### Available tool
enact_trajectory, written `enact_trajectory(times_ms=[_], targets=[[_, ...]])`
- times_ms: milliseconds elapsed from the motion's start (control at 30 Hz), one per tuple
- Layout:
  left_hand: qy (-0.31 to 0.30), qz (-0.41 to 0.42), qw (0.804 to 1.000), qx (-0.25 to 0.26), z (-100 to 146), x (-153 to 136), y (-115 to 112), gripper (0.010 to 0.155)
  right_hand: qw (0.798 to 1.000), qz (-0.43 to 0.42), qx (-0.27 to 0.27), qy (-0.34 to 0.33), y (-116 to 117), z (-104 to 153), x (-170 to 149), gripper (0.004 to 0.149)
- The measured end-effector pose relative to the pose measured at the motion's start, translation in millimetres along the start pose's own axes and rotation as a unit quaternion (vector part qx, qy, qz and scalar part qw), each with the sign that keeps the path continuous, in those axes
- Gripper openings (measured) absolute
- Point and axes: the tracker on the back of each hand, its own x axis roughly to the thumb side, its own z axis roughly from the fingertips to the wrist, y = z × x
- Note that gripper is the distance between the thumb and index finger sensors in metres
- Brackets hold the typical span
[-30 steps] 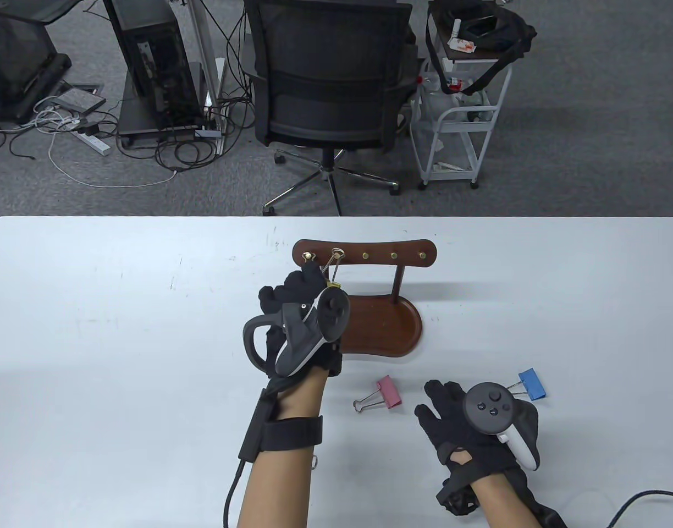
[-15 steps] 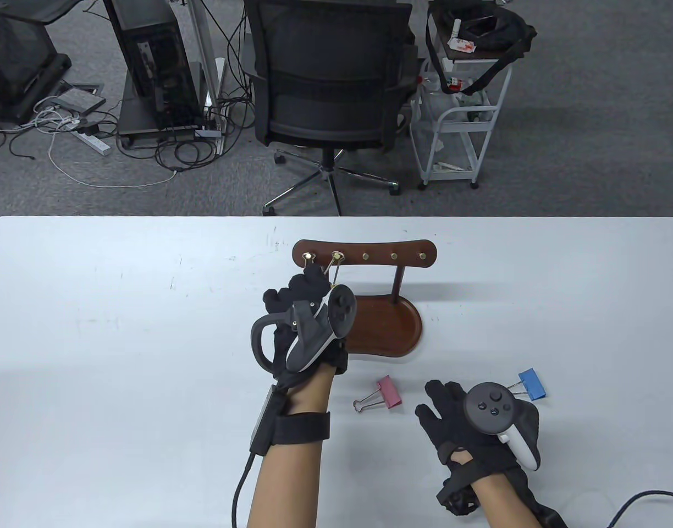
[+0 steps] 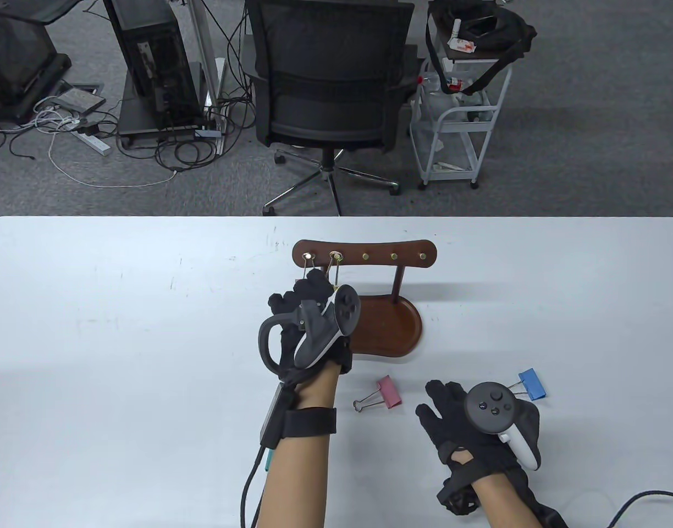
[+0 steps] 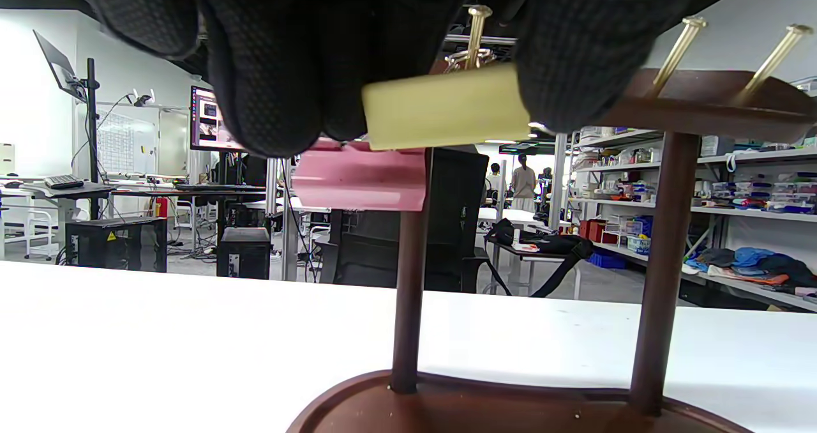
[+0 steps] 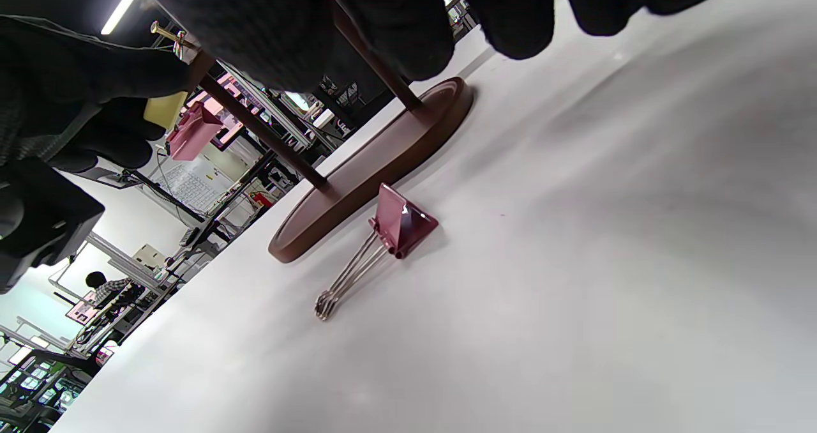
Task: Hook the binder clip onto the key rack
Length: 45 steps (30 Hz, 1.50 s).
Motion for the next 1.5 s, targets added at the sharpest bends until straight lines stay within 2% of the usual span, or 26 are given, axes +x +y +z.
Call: enact_trajectory(times_ms=[267, 400, 800, 1167, 1500], targets=[[-0.003, -0.001, 1.000, -0.007, -0.7, 1.4, -7.1, 0.081, 1.000, 0.000, 0.001, 0.001, -0.4, 0.1, -0.2, 0.071], [-0.010, -0.003, 1.000, -0.011, 0.2, 1.3, -6.5, 0.075, 1.000, -0.001, 0.003, 0.001, -0.4, 0.3, -0.1, 0.071], [-0.026, 0.008, 0.999, -0.025, 3.2, -11.5, -5.7, 0.072, 1.000, 0.000, 0.004, 0.002, -0.5, 0.9, 0.4, 0.070], [-0.120, 0.008, 0.992, -0.032, 23.2, -22.1, 4.4, 0.069, 1.000, 0.001, 0.004, 0.000, -0.2, 1.1, 0.9, 0.071], [-0.206, 0.005, 0.978, -0.032, 59.7, -37.6, 23.4, 0.071, 1.000, -0.002, 0.005, 0.003, -0.2, 1.6, 0.6, 0.071]])
